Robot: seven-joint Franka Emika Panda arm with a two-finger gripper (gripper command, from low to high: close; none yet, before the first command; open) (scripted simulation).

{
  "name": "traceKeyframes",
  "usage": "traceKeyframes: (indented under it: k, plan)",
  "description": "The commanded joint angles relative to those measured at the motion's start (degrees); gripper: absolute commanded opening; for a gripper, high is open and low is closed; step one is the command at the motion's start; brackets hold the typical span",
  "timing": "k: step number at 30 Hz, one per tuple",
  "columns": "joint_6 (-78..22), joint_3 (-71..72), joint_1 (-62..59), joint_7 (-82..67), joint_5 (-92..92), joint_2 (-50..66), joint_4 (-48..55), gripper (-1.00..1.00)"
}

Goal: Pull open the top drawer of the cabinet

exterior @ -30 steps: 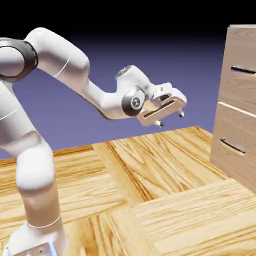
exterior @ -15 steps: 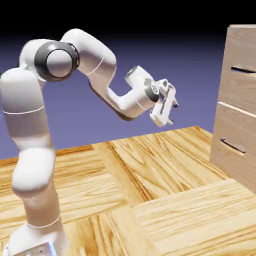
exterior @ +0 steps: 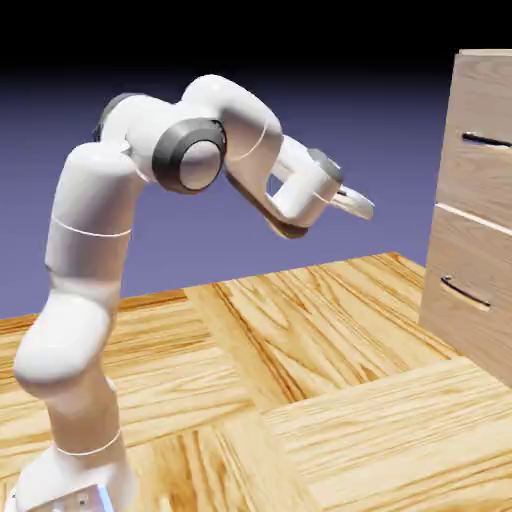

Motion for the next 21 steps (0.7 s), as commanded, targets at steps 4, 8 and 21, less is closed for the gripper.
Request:
traceKeyframes:
  k: [4, 8, 21]
  plan:
    - [-1.1, 4.2, -2.2, -10.0, -8.0, 4.9, 5.2, 1.0]
    - [-2.2, 8.3, -4.4, -19.9, -15.9, 9.8, 10.3, 1.0]
    - [-5.8, 21.9, -11.5, -52.3, -41.7, 25.6, 27.1, 1.0]
